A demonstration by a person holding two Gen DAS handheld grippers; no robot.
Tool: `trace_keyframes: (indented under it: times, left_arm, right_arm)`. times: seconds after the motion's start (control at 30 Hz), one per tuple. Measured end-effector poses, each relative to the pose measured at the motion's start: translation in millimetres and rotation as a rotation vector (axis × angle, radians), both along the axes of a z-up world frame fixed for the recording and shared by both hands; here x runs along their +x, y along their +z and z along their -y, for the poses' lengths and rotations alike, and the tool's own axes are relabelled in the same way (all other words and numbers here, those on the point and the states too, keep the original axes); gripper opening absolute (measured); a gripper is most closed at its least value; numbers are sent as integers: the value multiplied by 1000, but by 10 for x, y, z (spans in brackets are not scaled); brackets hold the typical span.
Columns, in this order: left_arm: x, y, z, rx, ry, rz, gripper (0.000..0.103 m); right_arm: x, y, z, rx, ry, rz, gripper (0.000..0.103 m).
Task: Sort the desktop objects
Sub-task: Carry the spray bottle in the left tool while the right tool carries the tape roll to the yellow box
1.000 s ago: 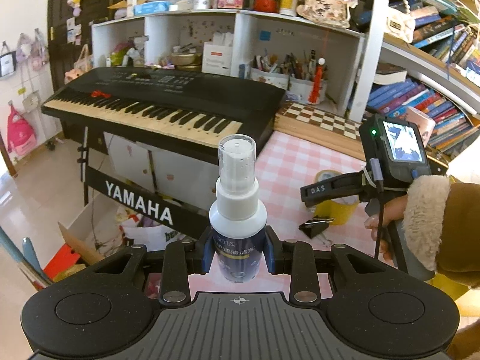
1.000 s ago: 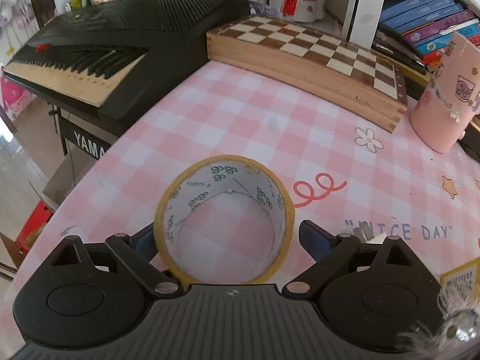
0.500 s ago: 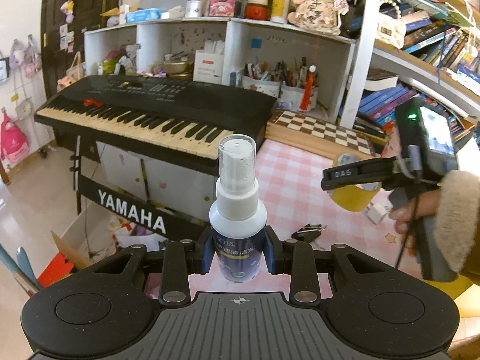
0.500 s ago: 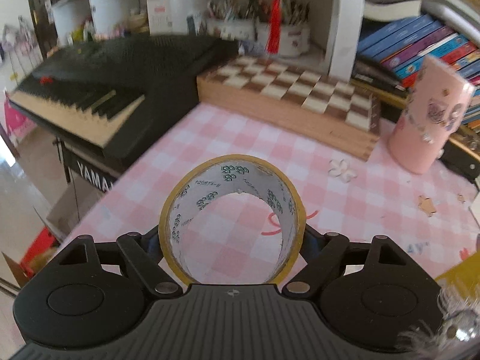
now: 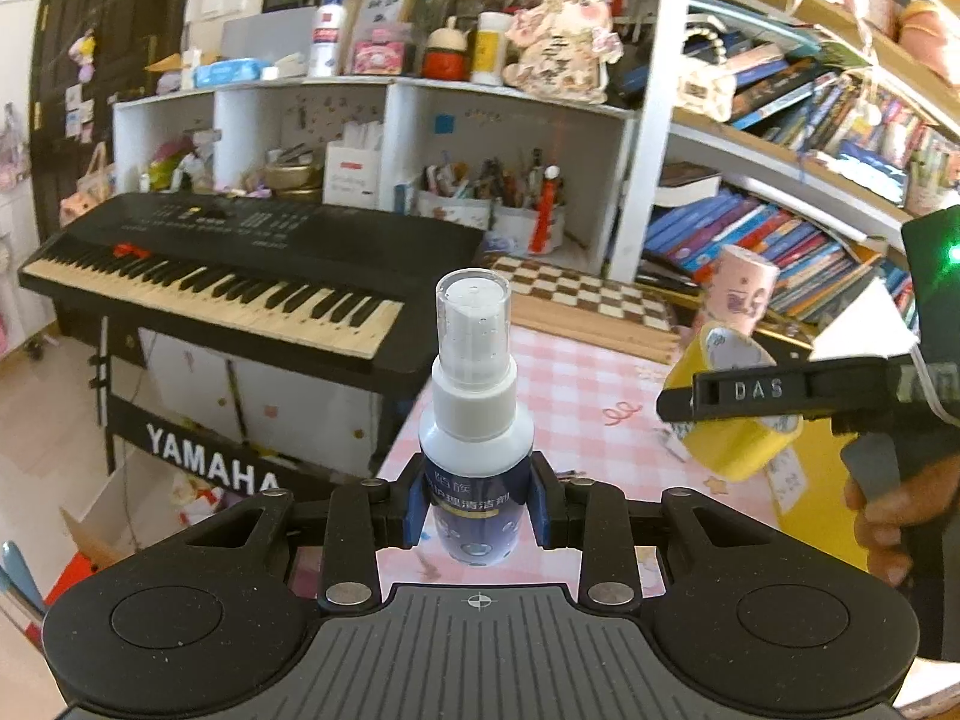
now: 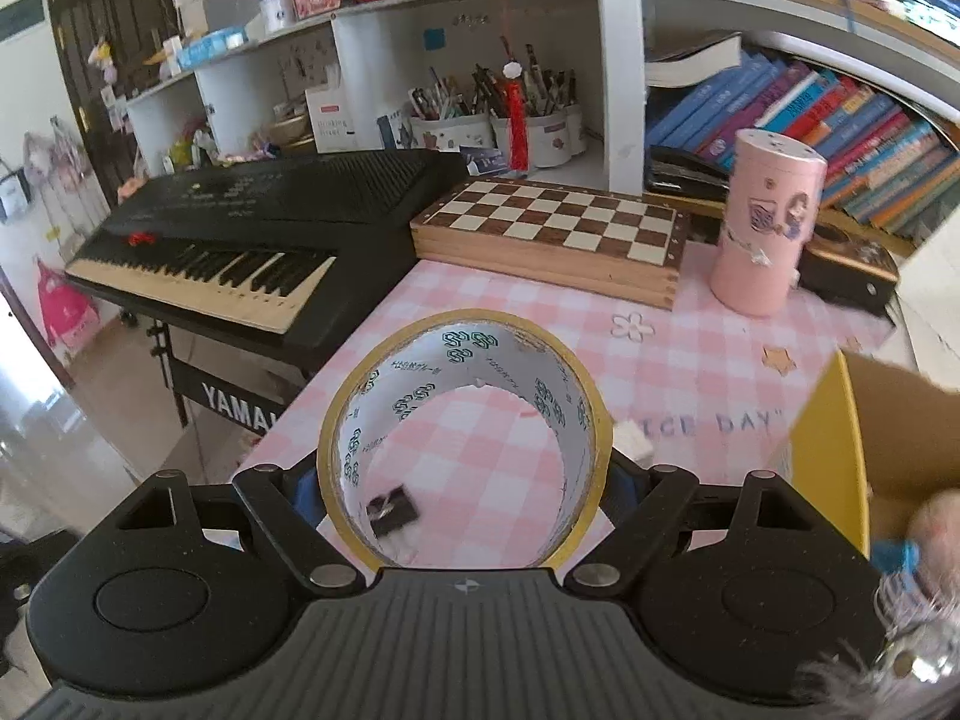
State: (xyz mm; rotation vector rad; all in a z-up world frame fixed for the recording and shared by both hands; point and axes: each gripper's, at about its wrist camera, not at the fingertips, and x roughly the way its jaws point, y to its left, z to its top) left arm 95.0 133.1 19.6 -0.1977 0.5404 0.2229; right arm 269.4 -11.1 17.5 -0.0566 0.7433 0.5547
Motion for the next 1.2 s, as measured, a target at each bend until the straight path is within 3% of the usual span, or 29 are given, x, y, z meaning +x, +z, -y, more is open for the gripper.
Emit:
trace_keyframes:
  times: [0.2,0.9,1.2]
  left_arm:
    - [-146,4,66,1,-67,13,31]
    - [-1075,-48,64,-22,-168,1,31]
    - [-1277,-100,120,-28,-235,-22,31]
  right_arm:
    - [-445,71,117,-30,16,40,82]
    - [-1728,-71,332,-58,-85,-24,82]
    - [-2162,-157,368,-45,-104,-55,82]
